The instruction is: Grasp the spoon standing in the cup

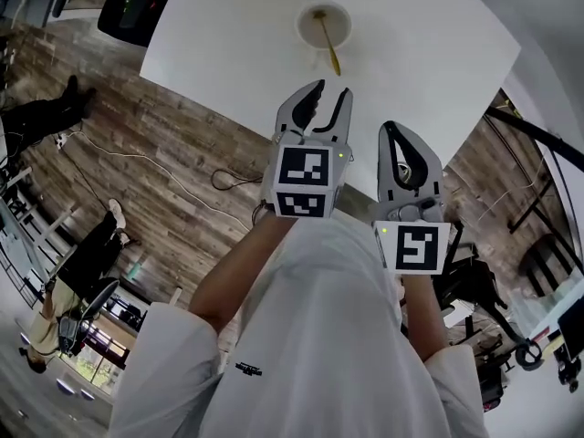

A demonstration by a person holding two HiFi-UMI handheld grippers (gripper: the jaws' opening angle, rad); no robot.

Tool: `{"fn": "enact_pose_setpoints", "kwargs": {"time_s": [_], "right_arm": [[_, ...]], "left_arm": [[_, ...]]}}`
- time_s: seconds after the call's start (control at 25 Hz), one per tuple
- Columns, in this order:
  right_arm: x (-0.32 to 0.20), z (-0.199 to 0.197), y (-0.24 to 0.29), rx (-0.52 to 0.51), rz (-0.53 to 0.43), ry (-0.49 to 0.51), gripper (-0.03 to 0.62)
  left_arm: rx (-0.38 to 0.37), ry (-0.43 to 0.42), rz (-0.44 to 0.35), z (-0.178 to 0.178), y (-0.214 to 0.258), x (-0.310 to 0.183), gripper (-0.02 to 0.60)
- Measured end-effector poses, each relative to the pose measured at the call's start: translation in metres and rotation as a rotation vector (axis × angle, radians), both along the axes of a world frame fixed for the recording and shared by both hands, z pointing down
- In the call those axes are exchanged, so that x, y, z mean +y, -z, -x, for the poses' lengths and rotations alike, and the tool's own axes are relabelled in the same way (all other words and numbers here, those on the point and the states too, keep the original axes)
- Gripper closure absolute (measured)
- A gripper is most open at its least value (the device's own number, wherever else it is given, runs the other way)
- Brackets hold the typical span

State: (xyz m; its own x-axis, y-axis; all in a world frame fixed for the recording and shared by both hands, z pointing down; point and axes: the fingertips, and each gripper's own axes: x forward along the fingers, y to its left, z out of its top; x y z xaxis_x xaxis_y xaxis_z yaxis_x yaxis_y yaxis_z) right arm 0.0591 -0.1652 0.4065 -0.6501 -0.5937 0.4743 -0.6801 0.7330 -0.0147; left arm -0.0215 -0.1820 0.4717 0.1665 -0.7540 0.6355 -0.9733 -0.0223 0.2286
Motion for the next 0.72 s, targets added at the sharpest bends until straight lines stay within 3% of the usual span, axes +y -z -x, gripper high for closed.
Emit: {"fn": "enact_pose_setpoints", "kwargs": {"time_s": [0.52,0.72], "right_arm": [[-0.015,-0.011,-0.025,-0.02,0.069,-0.031,0.589],[-0.019,-0.011,-0.024,-0.025,0.068,-0.037,0.589]], "left_arm": [[-0.029,0.138,0.04,0.01,-0.039,-0.028,0.419],[-0.06,0.201,0.06,0.027,-0.043,-0.029,0.521]]}}
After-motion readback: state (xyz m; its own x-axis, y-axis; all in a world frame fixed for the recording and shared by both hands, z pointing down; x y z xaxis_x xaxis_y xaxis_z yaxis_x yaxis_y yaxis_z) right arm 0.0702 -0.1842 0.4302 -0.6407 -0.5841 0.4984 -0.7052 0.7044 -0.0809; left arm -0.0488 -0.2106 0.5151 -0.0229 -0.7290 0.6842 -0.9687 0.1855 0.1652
